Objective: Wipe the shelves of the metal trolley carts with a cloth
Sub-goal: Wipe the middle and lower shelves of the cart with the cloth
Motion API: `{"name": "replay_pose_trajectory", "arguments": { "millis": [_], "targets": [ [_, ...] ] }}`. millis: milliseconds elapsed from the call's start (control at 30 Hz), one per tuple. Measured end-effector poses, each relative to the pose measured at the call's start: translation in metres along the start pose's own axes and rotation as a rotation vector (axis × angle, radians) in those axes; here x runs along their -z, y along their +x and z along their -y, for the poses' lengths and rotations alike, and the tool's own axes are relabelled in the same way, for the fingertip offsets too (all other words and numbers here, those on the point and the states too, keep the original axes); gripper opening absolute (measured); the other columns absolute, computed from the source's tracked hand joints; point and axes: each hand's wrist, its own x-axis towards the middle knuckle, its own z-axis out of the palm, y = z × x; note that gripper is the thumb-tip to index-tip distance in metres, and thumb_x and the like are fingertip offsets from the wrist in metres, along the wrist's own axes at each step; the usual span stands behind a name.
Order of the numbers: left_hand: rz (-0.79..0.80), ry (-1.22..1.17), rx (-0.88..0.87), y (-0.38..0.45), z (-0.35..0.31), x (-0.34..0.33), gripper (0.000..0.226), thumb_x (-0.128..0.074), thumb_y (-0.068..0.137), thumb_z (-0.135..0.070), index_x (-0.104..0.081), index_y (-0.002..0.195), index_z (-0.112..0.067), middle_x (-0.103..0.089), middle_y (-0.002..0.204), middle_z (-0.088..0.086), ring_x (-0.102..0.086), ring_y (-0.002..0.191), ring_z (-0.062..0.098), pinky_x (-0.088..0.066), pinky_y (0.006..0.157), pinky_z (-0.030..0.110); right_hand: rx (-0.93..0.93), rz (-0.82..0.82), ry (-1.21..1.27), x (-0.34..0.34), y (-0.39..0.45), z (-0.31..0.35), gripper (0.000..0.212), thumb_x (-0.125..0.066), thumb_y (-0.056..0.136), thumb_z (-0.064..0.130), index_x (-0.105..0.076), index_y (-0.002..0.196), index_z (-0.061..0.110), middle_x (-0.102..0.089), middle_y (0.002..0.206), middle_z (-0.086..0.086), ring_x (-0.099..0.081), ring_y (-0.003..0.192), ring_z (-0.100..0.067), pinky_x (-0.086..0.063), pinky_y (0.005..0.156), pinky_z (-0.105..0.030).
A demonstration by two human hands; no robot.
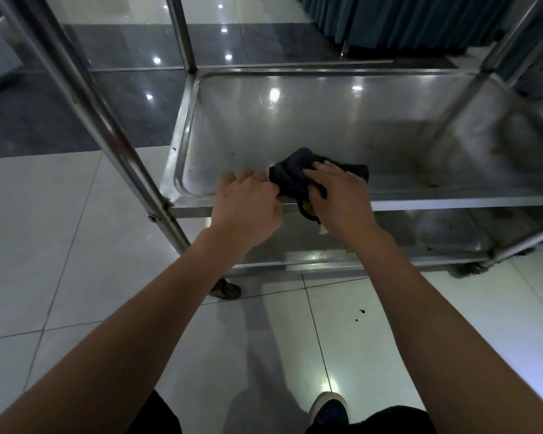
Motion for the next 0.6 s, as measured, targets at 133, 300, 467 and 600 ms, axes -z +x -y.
{"name": "replay_pose_trajectory", "arguments": {
  "millis": [133,300,467,600],
  "targets": [
    [-0.032,0.029,0.008,0.004,-0.008,-0.007,0.020,-0.050,0.081,-0.024,-0.068,0.074,-0.020,-0.062,0.078,0.001,-0.055,0.078,0.024,-0.029,0.073,0.036,-0.048,-0.028,-0.001,0.013,-0.004,-0.023,0.036,-0.052,0.100,0.023,-0.062,0.135,0.023,-0.053,0.147,0.001,-0.041,0.142,-0.017,-0.027,0.118,-0.045],
    [-0.094,0.024,-0.001,0.001,-0.005,-0.011,0.023,-0.051,0.082,-0.019,-0.070,0.070,-0.019,-0.056,0.067,-0.003,-0.048,0.067,0.020,-0.028,0.070,0.033,-0.108,-0.060,-0.036,0.028,-0.006,-0.057,0.036,-0.052,0.100,0.022,-0.062,0.135,0.023,-0.054,0.147,0.000,-0.042,0.142,-0.017,-0.030,0.117,-0.044],
    [-0.095,0.014,0.008,0.003,-0.006,-0.014,0.026,-0.048,0.079,-0.019,-0.072,0.071,-0.019,-0.057,0.066,-0.002,-0.052,0.067,0.024,-0.030,0.070,0.034,-0.237,-0.132,-0.058,0.046,-0.006,-0.090,0.036,-0.052,0.098,0.019,-0.065,0.131,0.022,-0.055,0.145,0.000,-0.043,0.141,-0.017,-0.032,0.116,-0.042],
    [-0.137,-0.022,0.005,0.004,-0.007,-0.015,0.029,-0.044,0.076,-0.019,-0.073,0.068,-0.019,-0.057,0.063,-0.001,-0.053,0.066,0.026,-0.031,0.070,0.035,-0.308,-0.140,-0.084,0.055,-0.004,-0.102,0.037,-0.050,0.098,0.019,-0.065,0.132,0.024,-0.054,0.147,0.003,-0.041,0.142,-0.017,-0.031,0.117,-0.043]
  ]
}}
